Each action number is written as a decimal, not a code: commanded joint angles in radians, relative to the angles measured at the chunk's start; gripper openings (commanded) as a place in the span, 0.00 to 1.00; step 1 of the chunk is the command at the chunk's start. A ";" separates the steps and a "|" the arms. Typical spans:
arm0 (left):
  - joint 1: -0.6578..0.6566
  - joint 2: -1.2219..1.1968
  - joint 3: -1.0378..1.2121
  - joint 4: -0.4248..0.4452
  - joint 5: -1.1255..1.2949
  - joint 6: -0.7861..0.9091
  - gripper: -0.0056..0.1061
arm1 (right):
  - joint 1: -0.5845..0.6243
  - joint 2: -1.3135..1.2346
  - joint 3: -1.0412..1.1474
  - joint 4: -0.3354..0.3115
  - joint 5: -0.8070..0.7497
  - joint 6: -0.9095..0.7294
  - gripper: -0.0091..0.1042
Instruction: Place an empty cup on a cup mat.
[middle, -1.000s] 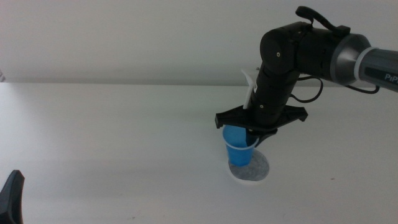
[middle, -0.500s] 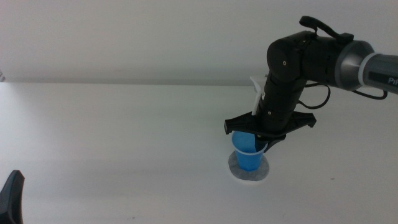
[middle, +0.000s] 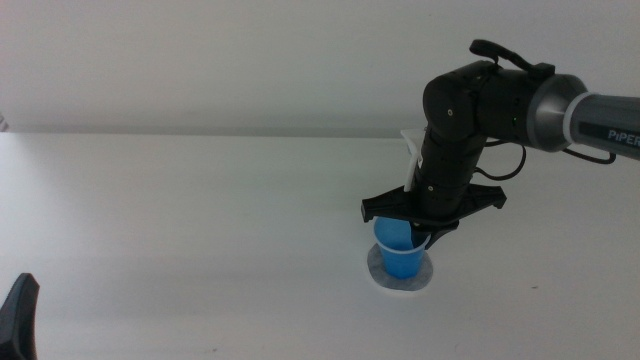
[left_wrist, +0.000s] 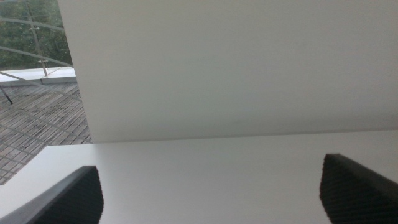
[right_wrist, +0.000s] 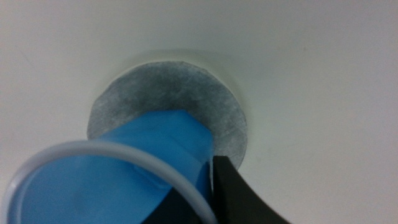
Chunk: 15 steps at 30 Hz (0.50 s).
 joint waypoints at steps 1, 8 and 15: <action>-0.008 -0.042 0.041 0.000 -0.012 0.000 0.89 | -0.003 0.003 0.002 -0.013 -0.016 0.003 0.14; -0.008 -0.042 0.041 0.000 -0.012 0.000 0.89 | -0.003 0.009 0.009 -0.018 -0.033 0.003 0.21; -0.008 -0.042 0.041 0.000 -0.012 0.000 0.89 | -0.003 0.009 0.011 -0.009 -0.033 0.003 0.41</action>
